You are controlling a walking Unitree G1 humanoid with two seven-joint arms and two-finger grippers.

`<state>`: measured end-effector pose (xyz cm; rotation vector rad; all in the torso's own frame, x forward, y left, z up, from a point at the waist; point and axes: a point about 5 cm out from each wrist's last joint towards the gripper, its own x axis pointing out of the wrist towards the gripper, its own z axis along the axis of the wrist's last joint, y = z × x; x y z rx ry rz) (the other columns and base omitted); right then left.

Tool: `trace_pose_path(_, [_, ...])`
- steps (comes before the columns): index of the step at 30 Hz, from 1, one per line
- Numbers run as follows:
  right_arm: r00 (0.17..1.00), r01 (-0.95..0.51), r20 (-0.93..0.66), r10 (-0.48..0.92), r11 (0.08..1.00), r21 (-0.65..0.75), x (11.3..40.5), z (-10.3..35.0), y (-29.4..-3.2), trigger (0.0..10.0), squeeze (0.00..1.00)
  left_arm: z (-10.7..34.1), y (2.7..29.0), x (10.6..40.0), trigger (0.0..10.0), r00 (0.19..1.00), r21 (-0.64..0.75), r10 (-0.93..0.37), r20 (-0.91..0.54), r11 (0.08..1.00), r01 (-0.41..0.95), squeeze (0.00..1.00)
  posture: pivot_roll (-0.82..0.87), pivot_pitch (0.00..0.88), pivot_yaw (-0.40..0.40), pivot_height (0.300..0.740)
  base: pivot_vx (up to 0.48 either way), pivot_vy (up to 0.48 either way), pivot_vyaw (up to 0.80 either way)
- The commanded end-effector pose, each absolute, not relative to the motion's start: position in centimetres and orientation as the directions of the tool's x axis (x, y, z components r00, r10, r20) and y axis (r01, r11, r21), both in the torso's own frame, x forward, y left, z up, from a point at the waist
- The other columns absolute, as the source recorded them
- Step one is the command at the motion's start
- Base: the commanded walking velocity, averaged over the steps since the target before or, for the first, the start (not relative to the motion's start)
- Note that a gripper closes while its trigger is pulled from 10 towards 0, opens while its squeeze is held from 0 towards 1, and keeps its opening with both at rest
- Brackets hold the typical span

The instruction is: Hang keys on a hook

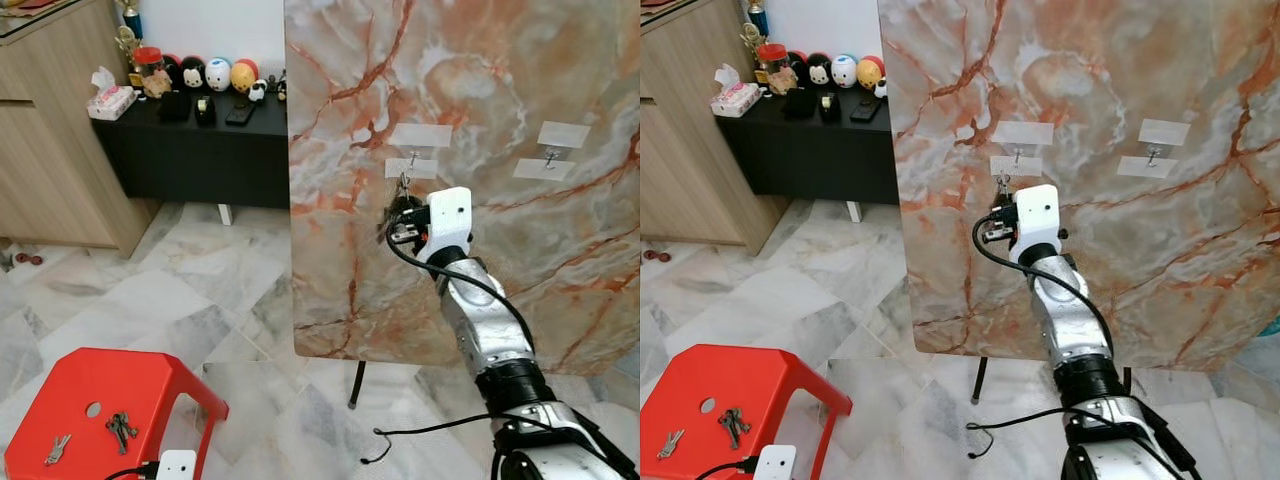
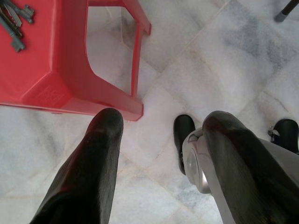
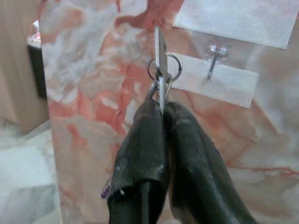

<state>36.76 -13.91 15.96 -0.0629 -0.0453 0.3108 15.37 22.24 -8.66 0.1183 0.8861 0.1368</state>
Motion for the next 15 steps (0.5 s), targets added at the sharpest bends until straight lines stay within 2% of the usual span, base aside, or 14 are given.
trace_pose_path(1, [0.931,-0.356,0.058,0.36,0.933,-0.058,36.7,17.0,-14.5,10.0,0.0,-8.8,21.9,15.3,10.0,0.619,0.15,0.158,-0.769,0.986,-0.065,0.0,0.06,0.041,-0.043,0.737,0.0,0.0,0.0])
trace_pose_path(4, [0.892,-0.447,0.053,0.448,0.894,-0.036,36.5,17.3,-15.4,10.0,0.0,-8.8,21.9,15.3,10.0,0.619,0.15,0.156,-0.77,0.987,-0.063,0.0,0.06,0.038,-0.044,0.737,0.0,0.0,0.0])
trace_pose_path(9, [0.855,-0.517,0.069,0.514,0.855,0.038,36.2,17.7,-16.9,10.0,0.0,-8.8,21.9,15.4,10.0,0.62,0.151,0.158,-0.769,0.986,-0.065,0.0,0.06,0.037,-0.047,0.737,0.0,0.0,0.0])
trace_pose_path(15, [0.805,-0.592,0.077,0.588,0.805,0.041,35.5,18.0,-19.0,10.0,0.0,-8.7,21.9,15.4,10.0,0.62,0.151,0.16,-0.768,0.986,-0.067,0.0,0.06,0.033,-0.044,0.737,0.0,0.0,0.0])
